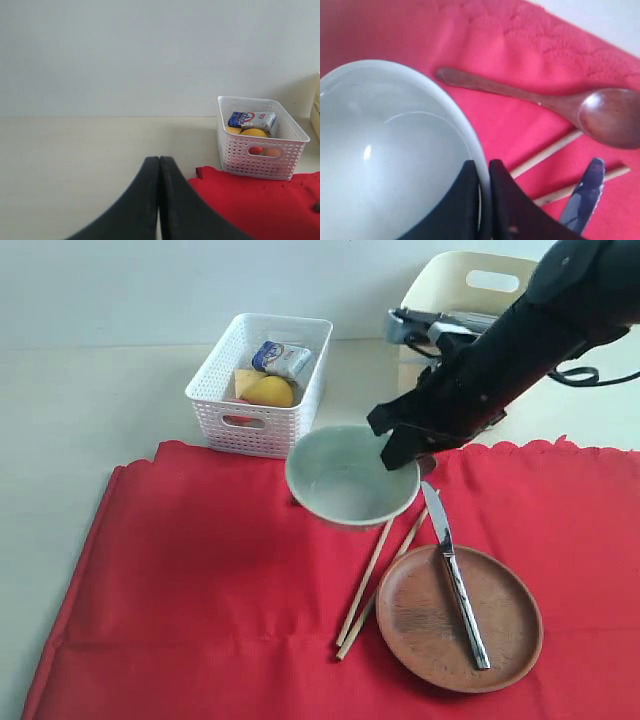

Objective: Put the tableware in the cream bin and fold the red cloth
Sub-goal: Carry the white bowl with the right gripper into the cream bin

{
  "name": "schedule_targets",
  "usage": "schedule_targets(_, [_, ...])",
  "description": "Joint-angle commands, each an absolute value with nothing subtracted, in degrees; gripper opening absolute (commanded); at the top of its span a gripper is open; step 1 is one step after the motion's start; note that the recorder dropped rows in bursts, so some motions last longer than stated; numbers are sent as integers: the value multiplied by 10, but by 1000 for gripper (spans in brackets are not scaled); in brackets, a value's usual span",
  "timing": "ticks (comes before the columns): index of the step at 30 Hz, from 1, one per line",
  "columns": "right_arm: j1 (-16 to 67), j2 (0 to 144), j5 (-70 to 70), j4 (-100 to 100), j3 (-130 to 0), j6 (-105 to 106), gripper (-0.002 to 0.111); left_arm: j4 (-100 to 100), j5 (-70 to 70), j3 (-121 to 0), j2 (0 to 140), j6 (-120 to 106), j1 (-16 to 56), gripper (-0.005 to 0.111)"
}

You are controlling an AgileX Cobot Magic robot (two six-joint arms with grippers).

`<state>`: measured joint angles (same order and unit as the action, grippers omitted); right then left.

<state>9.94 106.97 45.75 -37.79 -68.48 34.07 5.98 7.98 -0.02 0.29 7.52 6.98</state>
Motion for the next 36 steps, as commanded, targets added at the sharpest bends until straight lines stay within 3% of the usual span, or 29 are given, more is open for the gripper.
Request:
schedule_targets(1, [97, 1007, 432, -387, -684, 341, 0, 58, 79, 0, 0, 76, 74, 1])
schedule_targets(9, [37, 935, 373, -388, -684, 298, 0, 58, 79, 0, 0, 75, 74, 1])
schedule_targets(24, [-67, 962, 183, -451, -684, 277, 0, 58, 79, 0, 0, 74, 74, 1])
schedule_targets(36, [-75, 1022, 28, -452, -684, 270, 0, 58, 79, 0, 0, 76, 74, 1])
